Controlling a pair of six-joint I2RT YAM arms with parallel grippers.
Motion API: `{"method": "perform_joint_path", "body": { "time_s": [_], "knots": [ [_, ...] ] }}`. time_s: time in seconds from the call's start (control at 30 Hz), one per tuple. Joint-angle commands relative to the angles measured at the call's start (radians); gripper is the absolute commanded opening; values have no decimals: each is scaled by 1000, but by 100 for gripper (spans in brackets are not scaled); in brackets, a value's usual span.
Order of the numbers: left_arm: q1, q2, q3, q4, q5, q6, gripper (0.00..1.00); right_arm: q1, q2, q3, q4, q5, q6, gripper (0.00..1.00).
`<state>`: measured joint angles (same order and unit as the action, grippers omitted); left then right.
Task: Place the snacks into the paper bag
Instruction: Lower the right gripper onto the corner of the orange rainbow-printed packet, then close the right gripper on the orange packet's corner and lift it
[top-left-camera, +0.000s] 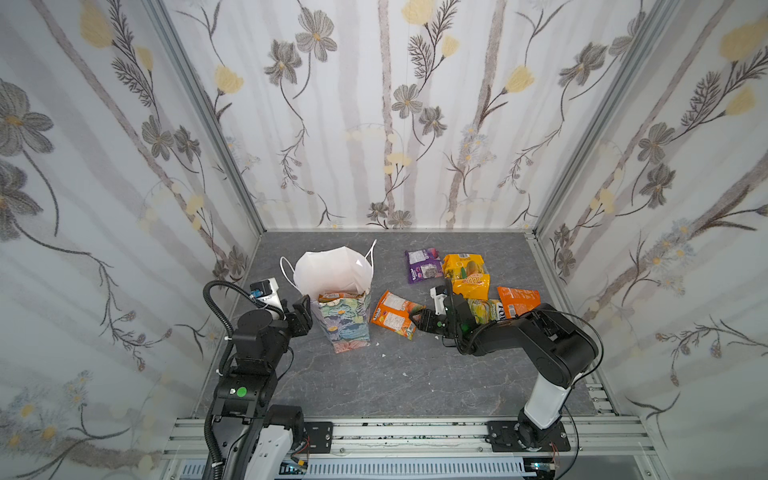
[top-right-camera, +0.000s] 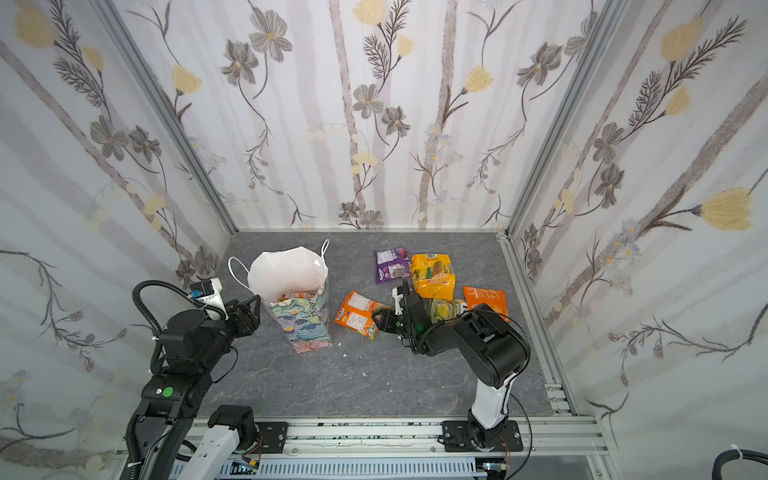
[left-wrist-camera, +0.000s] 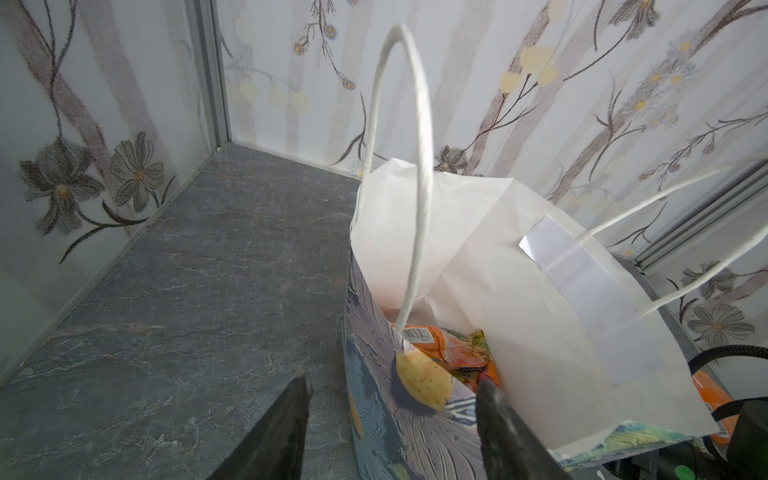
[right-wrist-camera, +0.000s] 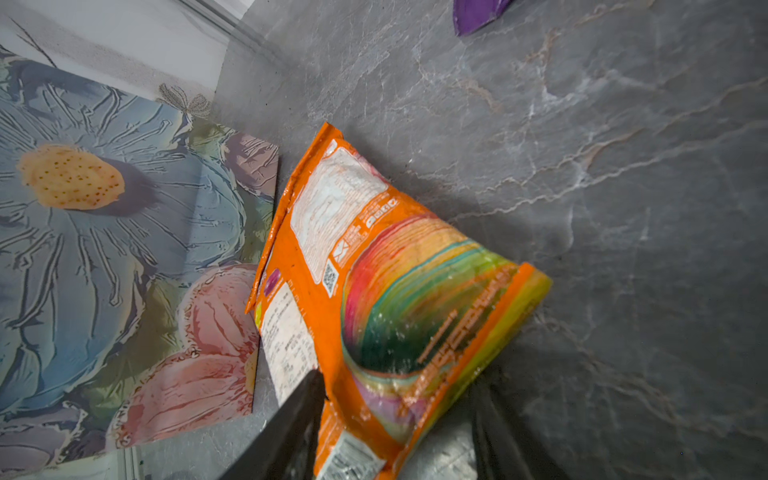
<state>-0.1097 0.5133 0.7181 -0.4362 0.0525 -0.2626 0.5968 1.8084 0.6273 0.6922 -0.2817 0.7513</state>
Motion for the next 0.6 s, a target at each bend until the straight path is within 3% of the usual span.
{"method": "perform_joint_path", "body": {
  "time_s": [0.0, 0.33, 0.57],
  "knots": [
    [0, 11, 14, 16, -22, -9, 64, -5, 20, 9, 29, 4, 28, 47],
    [2, 104, 71, 7, -8, -21, 69, -9, 42, 25, 41, 13, 45, 2],
    [8, 148, 116, 14, -29, -21, 72, -9, -11, -12, 41, 21, 48, 0]
  ]
}}
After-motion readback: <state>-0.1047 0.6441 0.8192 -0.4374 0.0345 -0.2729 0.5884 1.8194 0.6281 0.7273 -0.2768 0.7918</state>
